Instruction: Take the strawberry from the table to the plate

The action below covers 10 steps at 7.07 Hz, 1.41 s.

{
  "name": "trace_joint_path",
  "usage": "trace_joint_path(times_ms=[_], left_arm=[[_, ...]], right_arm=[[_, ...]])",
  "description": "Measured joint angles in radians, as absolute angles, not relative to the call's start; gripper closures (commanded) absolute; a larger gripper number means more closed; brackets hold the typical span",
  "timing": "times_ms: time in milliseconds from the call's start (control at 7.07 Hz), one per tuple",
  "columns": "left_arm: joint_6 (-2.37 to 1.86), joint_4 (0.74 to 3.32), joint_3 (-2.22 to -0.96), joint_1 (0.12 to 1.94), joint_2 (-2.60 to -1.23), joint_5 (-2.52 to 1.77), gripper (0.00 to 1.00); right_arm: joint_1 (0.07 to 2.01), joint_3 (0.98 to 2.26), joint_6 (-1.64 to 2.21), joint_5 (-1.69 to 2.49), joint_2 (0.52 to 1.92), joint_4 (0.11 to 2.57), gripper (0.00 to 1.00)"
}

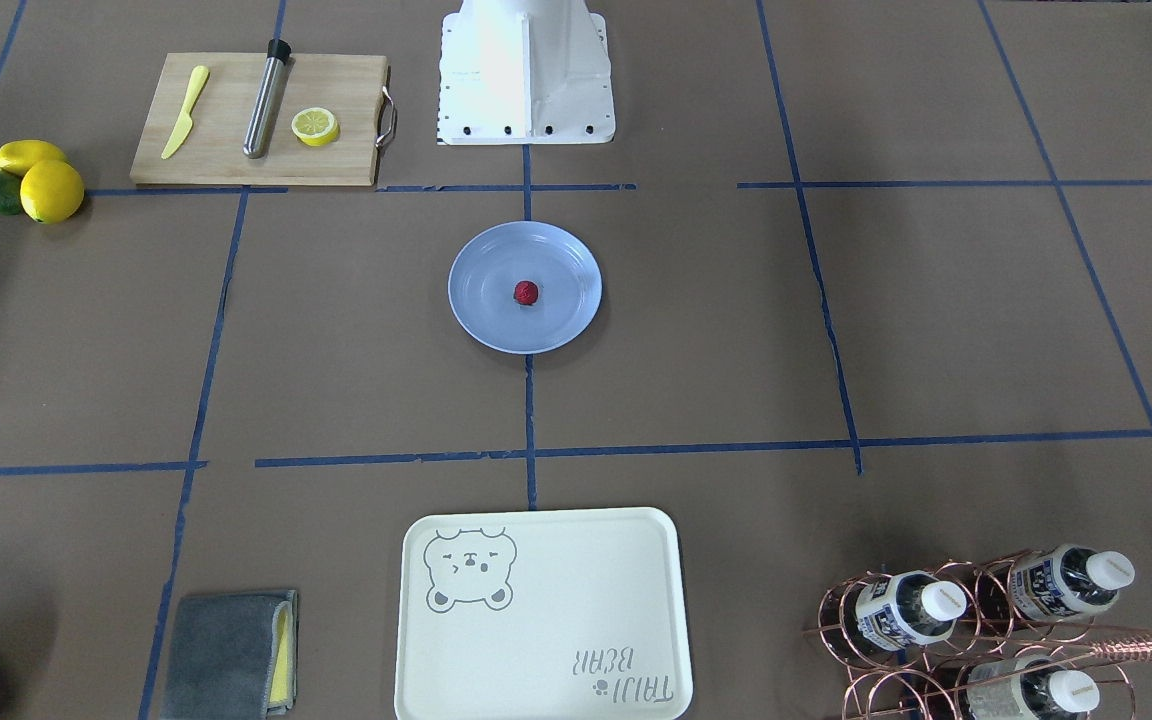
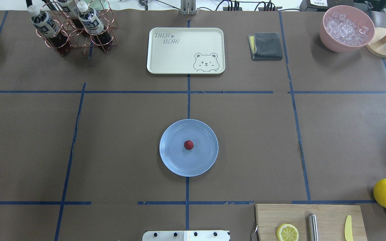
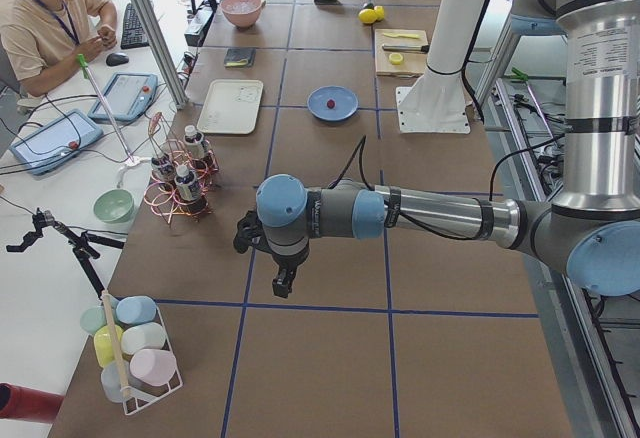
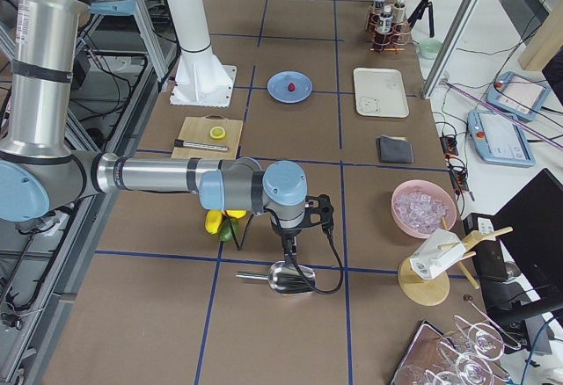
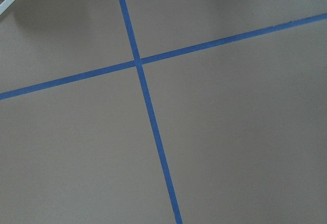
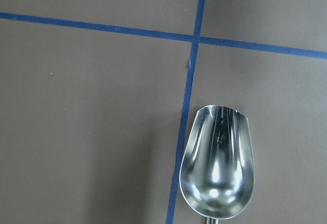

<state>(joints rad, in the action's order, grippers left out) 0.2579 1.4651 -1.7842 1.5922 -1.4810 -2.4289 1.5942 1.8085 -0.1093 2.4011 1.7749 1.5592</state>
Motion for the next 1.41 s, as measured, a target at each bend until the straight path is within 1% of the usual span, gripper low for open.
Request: trace_joint_path(times_ms=[707,1414], left_arm=[[0.189,1.465,-1.775,1.592,-1.481,-2.435,0.00],[0.187,1.533,-1.755,1.592,-1.480,-2.451,0.00]], right_arm=[[1.519,1.838,0.071,2.395,1.744,1.555,0.00],[1.499,1.835,0.096,2.390,1.734,1.550,0.00]])
